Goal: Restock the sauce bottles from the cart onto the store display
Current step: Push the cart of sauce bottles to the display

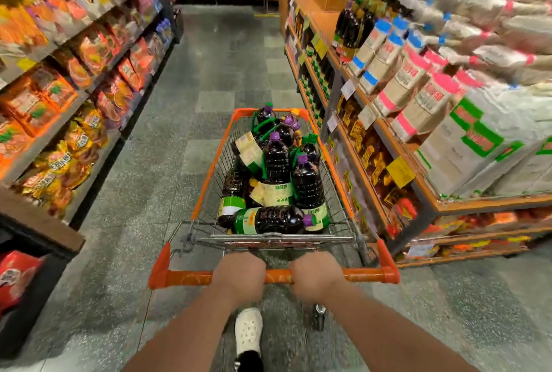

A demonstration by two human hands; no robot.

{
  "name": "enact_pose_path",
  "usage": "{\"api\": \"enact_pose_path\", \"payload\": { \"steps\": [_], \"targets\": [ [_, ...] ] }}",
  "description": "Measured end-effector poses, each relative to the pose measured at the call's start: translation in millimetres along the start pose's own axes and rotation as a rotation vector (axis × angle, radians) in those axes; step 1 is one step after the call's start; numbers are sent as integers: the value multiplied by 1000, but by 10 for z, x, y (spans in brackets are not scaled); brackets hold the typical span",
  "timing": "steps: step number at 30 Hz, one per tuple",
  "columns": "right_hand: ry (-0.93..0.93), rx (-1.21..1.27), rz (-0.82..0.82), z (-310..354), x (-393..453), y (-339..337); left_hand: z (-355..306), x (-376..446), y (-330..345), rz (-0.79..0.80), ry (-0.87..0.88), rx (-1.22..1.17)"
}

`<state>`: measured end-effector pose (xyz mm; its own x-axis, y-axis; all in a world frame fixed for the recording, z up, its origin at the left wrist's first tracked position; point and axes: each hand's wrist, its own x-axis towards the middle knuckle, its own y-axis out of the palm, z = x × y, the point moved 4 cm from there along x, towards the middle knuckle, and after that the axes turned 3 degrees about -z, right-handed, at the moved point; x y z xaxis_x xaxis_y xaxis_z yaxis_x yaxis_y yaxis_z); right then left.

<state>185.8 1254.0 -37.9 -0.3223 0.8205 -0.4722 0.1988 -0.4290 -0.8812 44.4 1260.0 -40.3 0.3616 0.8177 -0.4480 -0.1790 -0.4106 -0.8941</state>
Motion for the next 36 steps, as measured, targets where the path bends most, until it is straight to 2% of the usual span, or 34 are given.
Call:
{"api": "enact_pose_path", "payload": {
  "steps": [10, 18, 24, 36],
  "targets": [
    [37, -32, 43, -978, 1943, -1113, 956, 2080, -1029, -37, 43, -33],
    [29, 21, -54, -1768, 3515, -1910, 1708, 3710, -1820, -24, 58, 5],
    [45, 32, 10, -2392, 4717, -2493, 2193, 4914, -2439, -23, 41, 41],
    [39, 21, -34, -3611, 6958, -3646, 3126, 7206, -3736, 7, 20, 49]
  ]
}}
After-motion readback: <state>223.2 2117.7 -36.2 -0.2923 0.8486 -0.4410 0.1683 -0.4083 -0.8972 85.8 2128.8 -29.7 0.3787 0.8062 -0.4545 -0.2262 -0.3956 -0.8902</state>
